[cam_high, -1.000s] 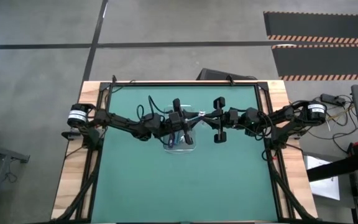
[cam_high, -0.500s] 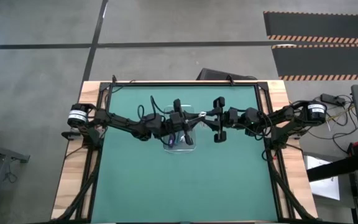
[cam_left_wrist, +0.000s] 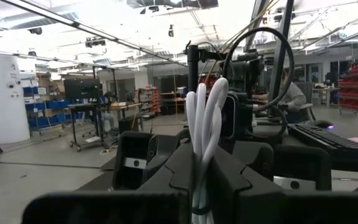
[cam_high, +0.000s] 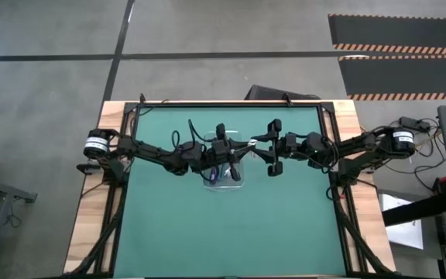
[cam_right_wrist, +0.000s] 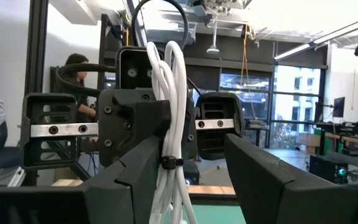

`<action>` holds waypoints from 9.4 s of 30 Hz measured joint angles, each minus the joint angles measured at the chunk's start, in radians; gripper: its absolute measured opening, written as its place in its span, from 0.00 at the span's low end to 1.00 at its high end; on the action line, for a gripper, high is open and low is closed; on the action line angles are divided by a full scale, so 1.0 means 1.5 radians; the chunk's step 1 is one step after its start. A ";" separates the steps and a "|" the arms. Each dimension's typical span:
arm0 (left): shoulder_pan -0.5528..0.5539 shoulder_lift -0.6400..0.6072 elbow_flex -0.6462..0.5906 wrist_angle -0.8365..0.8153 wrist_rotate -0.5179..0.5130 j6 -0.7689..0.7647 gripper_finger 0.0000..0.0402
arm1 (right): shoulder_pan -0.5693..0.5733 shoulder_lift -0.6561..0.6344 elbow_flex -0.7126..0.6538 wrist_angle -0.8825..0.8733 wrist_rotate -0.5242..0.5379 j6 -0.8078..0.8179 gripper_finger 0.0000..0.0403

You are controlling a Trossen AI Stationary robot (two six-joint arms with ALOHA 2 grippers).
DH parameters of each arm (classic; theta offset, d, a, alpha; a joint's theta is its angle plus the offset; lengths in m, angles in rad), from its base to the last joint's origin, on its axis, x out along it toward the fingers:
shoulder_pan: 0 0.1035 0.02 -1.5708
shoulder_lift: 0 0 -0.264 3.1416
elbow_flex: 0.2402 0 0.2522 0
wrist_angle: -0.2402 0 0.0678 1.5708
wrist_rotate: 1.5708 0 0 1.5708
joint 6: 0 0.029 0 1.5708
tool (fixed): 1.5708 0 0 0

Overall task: Pick and place USB-C Cables
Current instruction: Put the white charger cable into the transparent bin, then return to home position

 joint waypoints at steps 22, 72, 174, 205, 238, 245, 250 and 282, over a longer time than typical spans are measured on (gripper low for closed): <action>0.000 -0.022 0.000 -0.138 -0.099 -0.001 0.02 | 0.000 -0.172 0.001 -0.220 0.002 -0.017 0.42; 0.064 0.010 0.346 -1.118 -0.086 -0.459 0.02 | -0.011 -0.341 0.011 -0.467 0.060 -0.061 0.42; 0.015 0.048 0.382 -1.274 -0.114 -0.405 0.34 | -0.012 -0.373 0.010 -0.538 0.071 -0.095 0.42; -0.108 -0.477 -0.272 -0.632 -0.145 -0.069 0.34 | -0.010 -0.396 -0.111 -0.589 -0.006 -0.111 0.03; -0.108 -0.800 -0.566 -0.517 -0.086 -0.107 0.02 | -0.010 -0.606 -0.196 -0.674 0.000 -0.099 0.02; -0.108 -0.893 -0.622 -0.536 -0.084 -0.105 0.02 | -0.011 -0.680 -0.196 -0.759 0.035 -0.108 0.02; -0.108 -0.969 -0.660 -0.540 -0.084 -0.105 0.02 | -0.011 -0.737 -0.196 -0.812 0.035 -0.110 0.02; -0.108 -1.144 -0.681 -0.645 -0.072 -0.086 0.02 | -0.012 -0.854 -0.195 -0.889 0.047 -0.167 0.02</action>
